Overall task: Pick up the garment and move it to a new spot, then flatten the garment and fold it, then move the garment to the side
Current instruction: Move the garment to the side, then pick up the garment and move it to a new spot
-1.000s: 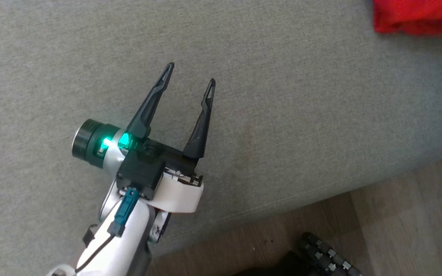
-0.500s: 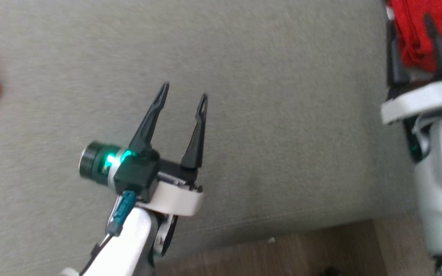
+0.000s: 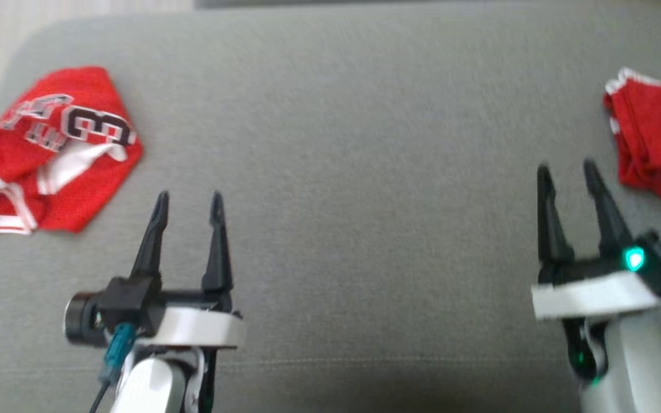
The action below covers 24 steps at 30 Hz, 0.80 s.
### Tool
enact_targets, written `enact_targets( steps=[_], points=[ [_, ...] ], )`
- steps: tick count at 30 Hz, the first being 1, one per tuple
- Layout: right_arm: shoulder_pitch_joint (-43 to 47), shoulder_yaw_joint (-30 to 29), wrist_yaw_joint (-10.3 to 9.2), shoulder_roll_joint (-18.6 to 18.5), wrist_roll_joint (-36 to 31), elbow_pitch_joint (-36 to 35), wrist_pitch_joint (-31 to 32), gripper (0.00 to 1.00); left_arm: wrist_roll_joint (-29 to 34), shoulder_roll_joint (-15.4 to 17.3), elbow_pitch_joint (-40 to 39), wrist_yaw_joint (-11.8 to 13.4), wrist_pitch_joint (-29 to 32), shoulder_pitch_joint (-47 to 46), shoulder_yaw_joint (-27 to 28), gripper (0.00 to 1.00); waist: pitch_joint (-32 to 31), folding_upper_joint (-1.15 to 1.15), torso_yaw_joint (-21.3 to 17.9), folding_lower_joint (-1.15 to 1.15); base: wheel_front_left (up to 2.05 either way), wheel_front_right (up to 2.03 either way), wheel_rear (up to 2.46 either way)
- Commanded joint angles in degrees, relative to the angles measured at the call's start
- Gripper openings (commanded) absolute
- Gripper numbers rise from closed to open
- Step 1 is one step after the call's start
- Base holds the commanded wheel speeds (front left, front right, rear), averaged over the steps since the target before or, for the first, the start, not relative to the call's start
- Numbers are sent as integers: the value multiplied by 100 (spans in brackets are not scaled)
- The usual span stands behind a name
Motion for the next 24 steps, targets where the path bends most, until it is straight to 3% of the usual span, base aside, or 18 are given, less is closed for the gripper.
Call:
enact_targets(
  steps=[1,6,12,24],
  points=[
    [-20,84,26,7,-56,-232,-46,100,30,-19,-191,-6,-31,-92,215,100,-307,0,243,0,0,0,0],
    [671,37,26,174,-134,-641,-46,100,106,-26,-274,-255,-31,379,421,100,-664,0,181,0,0,0,0],
    [1204,74,26,227,-160,-652,-46,100,253,-33,-200,-452,-31,859,548,100,-868,0,33,0,0,0,0],
    [1291,305,26,241,24,-417,-47,100,408,-38,-13,-558,-31,1047,568,100,-1011,0,-164,0,0,0,0]
  ],
)
